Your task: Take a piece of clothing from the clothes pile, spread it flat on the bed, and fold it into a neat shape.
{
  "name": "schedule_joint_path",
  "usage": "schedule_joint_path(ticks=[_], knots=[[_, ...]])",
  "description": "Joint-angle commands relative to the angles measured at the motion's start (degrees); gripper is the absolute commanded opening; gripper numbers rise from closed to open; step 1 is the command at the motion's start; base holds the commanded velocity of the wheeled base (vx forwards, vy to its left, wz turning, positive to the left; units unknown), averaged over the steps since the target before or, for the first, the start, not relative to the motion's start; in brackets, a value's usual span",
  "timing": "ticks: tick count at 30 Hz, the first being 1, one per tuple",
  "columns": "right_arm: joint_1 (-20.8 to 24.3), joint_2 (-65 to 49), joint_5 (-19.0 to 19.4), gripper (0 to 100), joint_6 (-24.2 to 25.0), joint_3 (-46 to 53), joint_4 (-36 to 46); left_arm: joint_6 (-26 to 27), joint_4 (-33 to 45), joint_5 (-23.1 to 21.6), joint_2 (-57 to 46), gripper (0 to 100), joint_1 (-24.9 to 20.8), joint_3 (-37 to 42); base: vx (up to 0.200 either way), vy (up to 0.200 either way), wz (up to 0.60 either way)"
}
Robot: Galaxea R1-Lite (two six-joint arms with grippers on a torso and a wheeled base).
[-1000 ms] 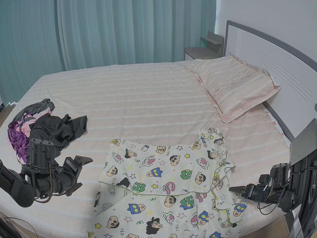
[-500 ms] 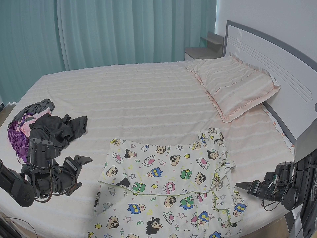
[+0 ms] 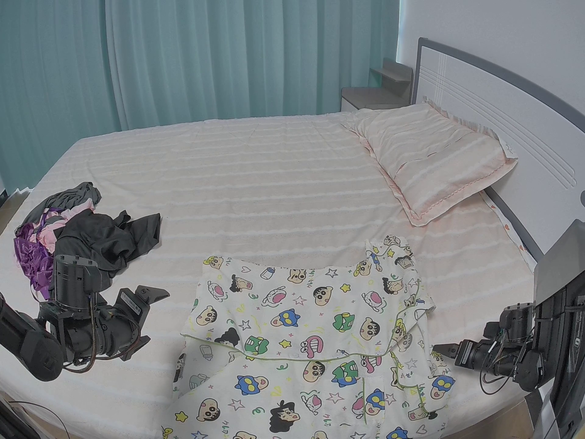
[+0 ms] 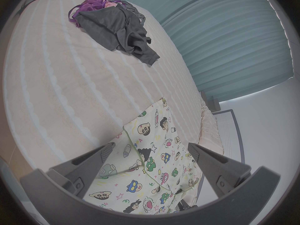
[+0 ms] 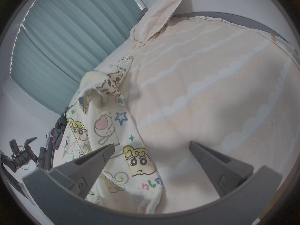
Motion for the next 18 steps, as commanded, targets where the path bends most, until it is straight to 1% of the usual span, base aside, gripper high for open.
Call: schedule_joint_path(ticks=[1, 4, 5, 9, 11, 13, 18], knots=[[4.89, 2.86, -3.52, 100, -0.56, -0.31, -0.76, -0.01, -0.02, 0.01, 0.14, 100, 0.01, 0.02, 0.0, 0.0, 0.0], [6.65, 2.86, -4.84, 100, -0.56, -0.66, -0.76, -0.01, -0.02, 0.01, 0.14, 100, 0.01, 0.02, 0.0, 0.0, 0.0], [8.05, 2.51, -6.42, 100, -0.47, -0.92, -0.76, -0.01, -0.02, 0.01, 0.06, 100, 0.01, 0.02, 0.0, 0.0, 0.0], [10.34, 1.8, -8.62, 100, -0.38, -0.31, -0.76, -0.01, -0.02, 0.01, -0.03, 100, 0.01, 0.1, 0.0, 0.0, 0.0], [10.6, 1.71, -8.71, 100, -0.29, -0.31, -0.76, -0.01, -0.02, 0.01, -0.03, 100, 0.01, 0.1, 0.0, 0.0, 0.0], [12.27, 0.92, -9.76, 100, 0.06, -0.13, -0.76, -0.01, -0.02, 0.01, -0.03, 100, 0.01, 0.1, 0.0, 0.0, 0.0], [13.77, 0.84, -9.94, 100, 0.32, -0.39, -0.76, -0.01, -0.02, 0.01, -0.03, 100, 0.01, 0.1, 0.0, 0.0, 0.0]])
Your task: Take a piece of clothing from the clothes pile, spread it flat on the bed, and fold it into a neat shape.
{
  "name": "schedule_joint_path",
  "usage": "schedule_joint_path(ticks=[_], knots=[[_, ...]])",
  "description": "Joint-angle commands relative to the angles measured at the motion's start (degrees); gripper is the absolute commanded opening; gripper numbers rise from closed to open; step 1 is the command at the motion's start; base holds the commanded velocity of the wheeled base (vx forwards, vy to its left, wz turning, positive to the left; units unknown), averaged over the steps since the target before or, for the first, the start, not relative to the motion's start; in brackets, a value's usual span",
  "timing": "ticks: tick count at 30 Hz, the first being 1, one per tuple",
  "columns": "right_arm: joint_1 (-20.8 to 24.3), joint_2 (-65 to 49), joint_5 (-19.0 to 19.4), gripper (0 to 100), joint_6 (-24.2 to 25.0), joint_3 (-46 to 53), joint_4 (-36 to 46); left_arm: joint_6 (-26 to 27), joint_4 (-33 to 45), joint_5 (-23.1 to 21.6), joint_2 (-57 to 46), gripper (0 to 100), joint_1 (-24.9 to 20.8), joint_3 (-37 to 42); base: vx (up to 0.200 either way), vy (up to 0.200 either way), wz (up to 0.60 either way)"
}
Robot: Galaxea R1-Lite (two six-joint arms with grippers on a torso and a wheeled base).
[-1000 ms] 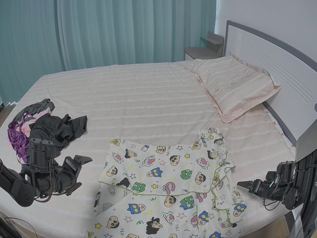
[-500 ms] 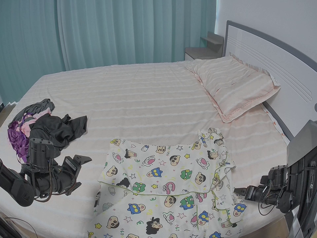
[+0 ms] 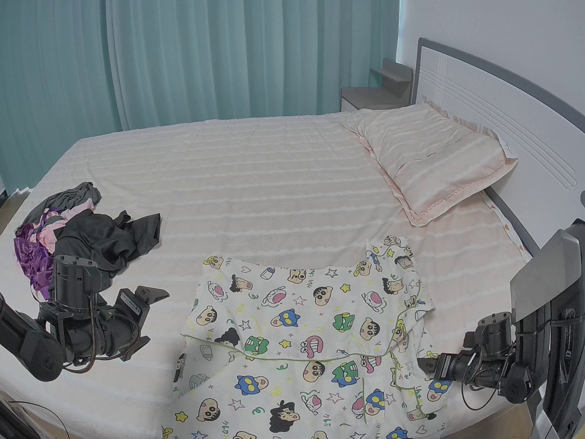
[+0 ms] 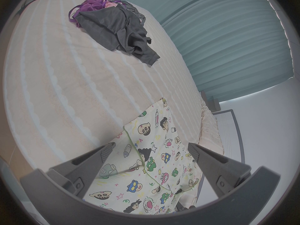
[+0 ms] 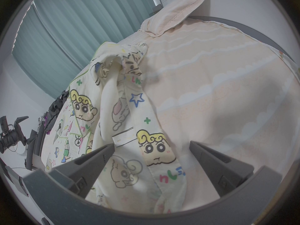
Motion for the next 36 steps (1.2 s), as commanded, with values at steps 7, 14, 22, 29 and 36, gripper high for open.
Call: schedule_joint_path(ticks=[7, 14, 22, 29, 36], knots=[[2.05, -0.21, 0.39, 0, 4.34, -0.95, -1.02, -0.01, -0.02, -0.02, 0.08, 100, -0.01, -0.09, 0.0, 0.0, 0.0], [0.91, -1.88, 0.3, 0, 5.65, -1.13, -1.02, -0.01, -0.02, -0.02, 0.17, 100, -0.01, 0.0, 0.0, 0.0, 0.0], [-3.4, -3.73, 0.04, 0, 5.48, -0.95, -1.02, 0.16, -0.02, 0.07, 0.17, 100, -0.01, 0.0, 0.0, 0.0, 0.0], [-10.78, -4.87, 0.04, 0, 4.42, -1.74, -1.02, 0.25, -0.02, 0.16, 0.26, 100, -0.01, 0.0, 0.0, 0.0, 0.0], [-16.14, -3.81, 0.48, 0, 3.46, -4.38, -0.93, 0.25, -0.02, 0.07, 0.34, 100, -0.01, 0.0, 0.0, 0.0, 0.0]])
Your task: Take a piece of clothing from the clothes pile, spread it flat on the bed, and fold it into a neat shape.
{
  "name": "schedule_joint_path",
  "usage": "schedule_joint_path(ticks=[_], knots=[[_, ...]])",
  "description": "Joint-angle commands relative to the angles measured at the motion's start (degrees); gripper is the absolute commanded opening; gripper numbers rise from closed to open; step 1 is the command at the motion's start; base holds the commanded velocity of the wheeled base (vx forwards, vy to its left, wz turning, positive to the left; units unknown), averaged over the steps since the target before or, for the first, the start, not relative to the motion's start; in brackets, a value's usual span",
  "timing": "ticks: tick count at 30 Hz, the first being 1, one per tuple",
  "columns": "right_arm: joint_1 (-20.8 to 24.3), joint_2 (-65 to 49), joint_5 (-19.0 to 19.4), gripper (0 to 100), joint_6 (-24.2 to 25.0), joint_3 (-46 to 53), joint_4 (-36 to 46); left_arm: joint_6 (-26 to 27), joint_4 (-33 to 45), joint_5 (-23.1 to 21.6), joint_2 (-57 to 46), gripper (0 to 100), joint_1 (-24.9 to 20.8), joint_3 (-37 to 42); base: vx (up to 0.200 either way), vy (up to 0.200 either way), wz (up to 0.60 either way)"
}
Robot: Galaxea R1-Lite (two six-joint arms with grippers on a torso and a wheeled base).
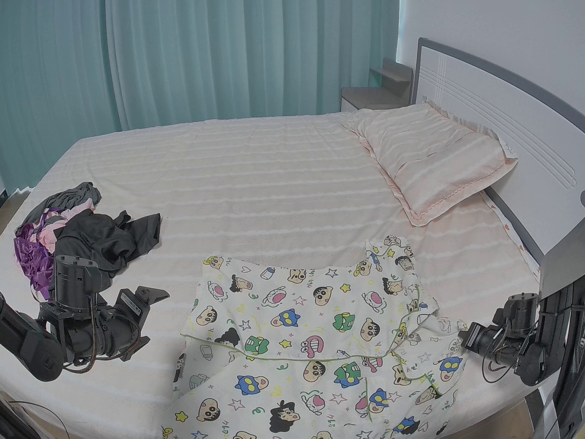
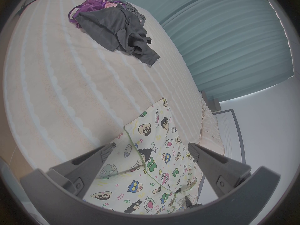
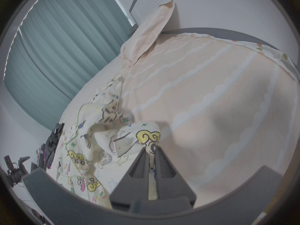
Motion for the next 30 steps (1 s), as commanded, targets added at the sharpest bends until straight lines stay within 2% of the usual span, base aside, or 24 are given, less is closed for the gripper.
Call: schedule_joint_path(ticks=[1, 17, 18, 24, 30], knots=[[-3.71, 0.63, 0.12, 0, -0.67, -1.91, -0.89, -0.02, -0.02, -0.04, 0.23, 100, -0.01, 0.0, 0.0, 0.0, 0.0], [-8.02, 1.07, -0.32, 0, -1.11, -5.25, -0.89, -0.02, -0.02, 0.05, 0.41, 100, -0.01, 0.0, 0.0, 0.0, 0.0], [-8.02, 1.33, -0.32, 100, -1.11, -5.07, -0.81, -0.02, -0.02, 0.05, 0.59, 100, -0.01, 0.0, 0.0, 0.0, 0.0], [-7.93, 2.04, -0.05, 100, -2.96, -3.49, -0.89, -0.02, -0.02, 0.14, 1.11, 100, 0.07, -0.09, 0.0, 0.0, 0.0], [-8.63, -6.23, -0.14, 100, -3.4, -4.99, -0.81, -0.02, -0.02, 0.14, 0.94, 100, 0.86, -0.53, 0.0, 0.0, 0.0]])
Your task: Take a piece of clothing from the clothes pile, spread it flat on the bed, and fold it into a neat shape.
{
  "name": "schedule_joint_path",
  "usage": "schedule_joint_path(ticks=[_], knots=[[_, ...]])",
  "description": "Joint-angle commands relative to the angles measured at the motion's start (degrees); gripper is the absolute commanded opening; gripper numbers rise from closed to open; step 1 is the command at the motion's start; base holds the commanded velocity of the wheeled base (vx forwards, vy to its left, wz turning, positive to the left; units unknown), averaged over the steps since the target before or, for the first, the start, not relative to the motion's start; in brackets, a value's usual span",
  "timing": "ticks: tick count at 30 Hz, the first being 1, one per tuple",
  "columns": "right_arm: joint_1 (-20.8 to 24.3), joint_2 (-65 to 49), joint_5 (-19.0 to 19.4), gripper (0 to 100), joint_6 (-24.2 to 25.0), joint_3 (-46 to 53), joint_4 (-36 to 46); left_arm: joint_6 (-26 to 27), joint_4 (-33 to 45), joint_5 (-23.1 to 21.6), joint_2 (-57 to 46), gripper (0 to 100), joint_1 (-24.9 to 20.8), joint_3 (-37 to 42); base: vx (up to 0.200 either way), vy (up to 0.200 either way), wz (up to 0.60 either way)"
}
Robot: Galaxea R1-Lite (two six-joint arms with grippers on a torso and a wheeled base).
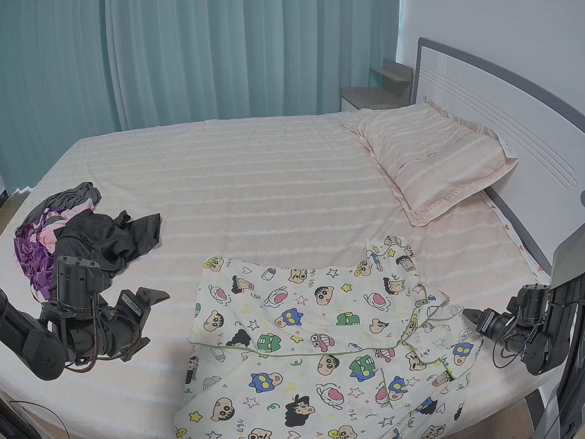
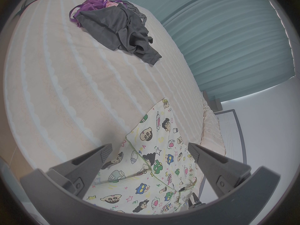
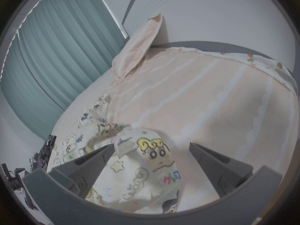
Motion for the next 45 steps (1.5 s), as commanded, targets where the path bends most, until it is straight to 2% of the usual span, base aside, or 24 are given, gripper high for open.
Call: schedule_joint_path(ticks=[1, 5, 7, 8, 10, 14, 15, 16, 20, 26, 35, 45], knots=[[-0.57, -6.74, 0.04, 100, -0.24, -1.49, -0.69, -0.02, -0.02, 0.0, 0.06, 100, 0.58, -0.36, 0.0, 0.0, 0.0], [-1.1, -7.27, 0.74, 100, -0.85, -5.0, -0.43, -0.02, -0.02, 0.0, 0.24, 100, 0.58, -0.1, 0.0, 0.0, 0.0], [-1.28, -6.65, 2.77, 100, -3.05, -5.62, 0.36, -0.02, -0.02, -0.08, 0.24, 100, 0.58, 0.08, 0.0, 0.0, 0.0], [-1.28, -5.86, 5.4, 100, -6.74, -4.83, 0.89, -0.11, -0.02, 0.0, 0.24, 100, 0.58, 0.17, 0.0, 0.0, 0.0], [-1.1, -4.54, 7.42, 100, -9.91, -4.12, 0.19, -0.11, 0.06, 0.0, 0.24, 100, 0.67, 0.17, 0.0, 0.0, 0.0], [-0.66, -2.52, 8.48, 100, -13.69, -4.3, 0.01, -0.11, 0.06, 0.0, 0.32, 100, 1.11, 0.17, 0.0, 0.0, 0.0], [-0.66, -1.64, 9.53, 100, -17.11, -3.95, 0.01, -0.11, 0.06, -0.08, 0.5, 100, 1.2, 0.17, 0.0, 0.0, 0.0], [-0.66, -1.64, 9.97, 100, -17.82, -3.86, 0.01, -0.11, 0.06, -0.08, 0.59, 100, 1.2, 0.17, 0.0, 0.0, 0.0], [-1.1, -1.55, 15.25, 100, -24.5, -2.28, -0.25, -0.02, 0.06, 0.0, 1.2, 100, 1.29, 0.08, 0.0, 0.0, 0.0], [0.04, -0.94, 15.86, 100, -29.51, -3.6, -0.78, -0.11, 0.06, 0.0, 1.29, 100, 1.29, 0.08, 0.0, 0.0, 0.0], [4.0, 2.05, 15.33, 100, -29.95, -9.22, 0.01, -0.11, -0.02, 0.0, 1.55, 100, 1.29, 0.08, 0.0, 0.0, 0.0], [4.52, 4.25, 15.33, 100, -29.95, -12.56, 1.5, -0.11, -0.02, 0.0, 1.73, 100, 1.29, -0.01, 0.0, 0.0, 0.0]])
